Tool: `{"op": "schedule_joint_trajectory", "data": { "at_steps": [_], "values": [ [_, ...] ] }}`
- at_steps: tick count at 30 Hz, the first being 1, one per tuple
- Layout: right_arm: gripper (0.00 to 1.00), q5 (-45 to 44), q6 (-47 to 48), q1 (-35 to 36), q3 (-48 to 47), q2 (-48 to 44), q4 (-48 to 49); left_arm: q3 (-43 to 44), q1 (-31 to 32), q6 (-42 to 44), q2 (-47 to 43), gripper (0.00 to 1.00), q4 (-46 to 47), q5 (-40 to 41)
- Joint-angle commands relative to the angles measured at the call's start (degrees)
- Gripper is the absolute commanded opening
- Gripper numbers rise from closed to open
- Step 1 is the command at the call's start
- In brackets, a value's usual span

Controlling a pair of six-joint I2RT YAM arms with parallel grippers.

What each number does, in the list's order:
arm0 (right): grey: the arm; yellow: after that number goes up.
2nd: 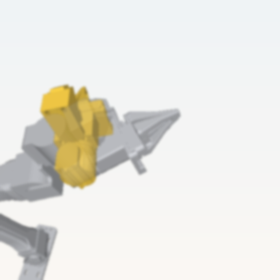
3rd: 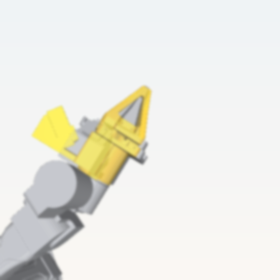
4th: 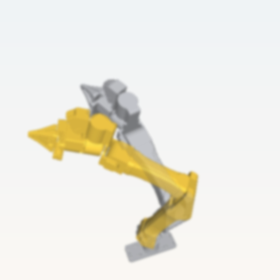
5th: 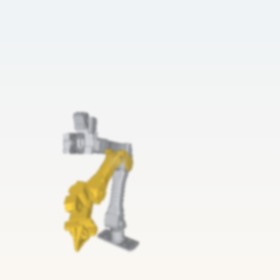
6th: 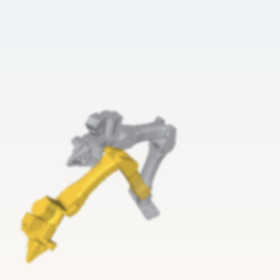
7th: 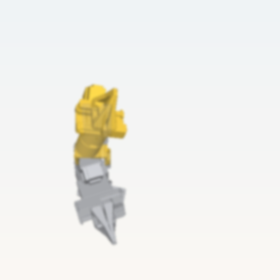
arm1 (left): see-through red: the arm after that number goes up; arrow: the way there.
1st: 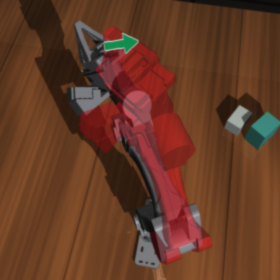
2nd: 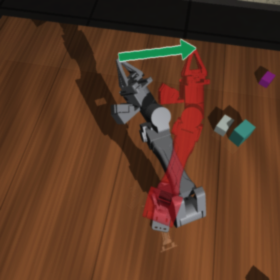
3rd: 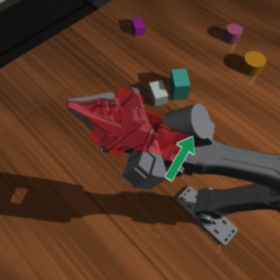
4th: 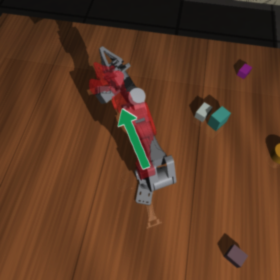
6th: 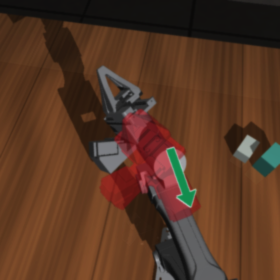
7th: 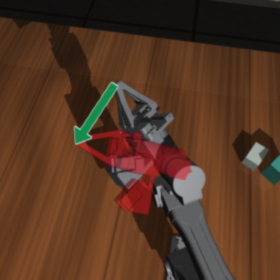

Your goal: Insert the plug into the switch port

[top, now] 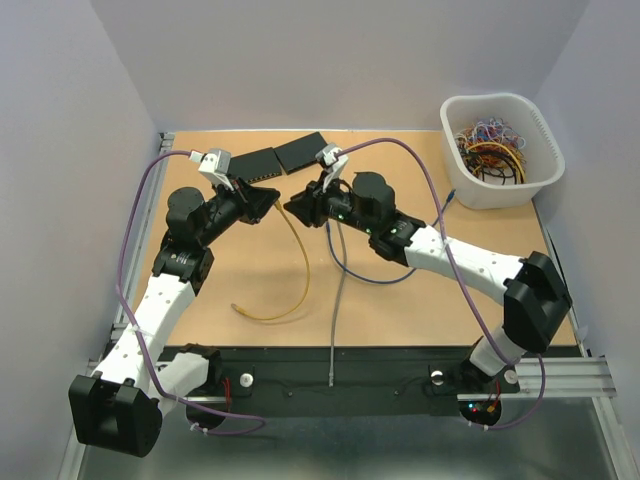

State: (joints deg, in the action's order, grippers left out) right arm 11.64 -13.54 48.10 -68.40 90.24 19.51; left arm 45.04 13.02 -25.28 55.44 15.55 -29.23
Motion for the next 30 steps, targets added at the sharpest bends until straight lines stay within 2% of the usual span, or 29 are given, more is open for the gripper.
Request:
{"op": "schedule_joint_trajectory", "data": {
  "at_steps": [1,13,30],
  "values": [
    [0.36,3.21,-1.05,0.33,-5.25,1.25,2.64,2.86,-0.10,1.02,-0.77,0.00,1.50,0.40],
    [0.31,6.38,-2.46,0.33,-7.10,3.72,3.35,2.95,-0.18,1.19,-0.95,0.00,0.97,1.02],
    [0.30,6.82,-3.77,0.33,-7.45,5.21,4.40,3.04,-0.10,1.37,-0.69,0.00,0.71,1.11]
  ]
}}
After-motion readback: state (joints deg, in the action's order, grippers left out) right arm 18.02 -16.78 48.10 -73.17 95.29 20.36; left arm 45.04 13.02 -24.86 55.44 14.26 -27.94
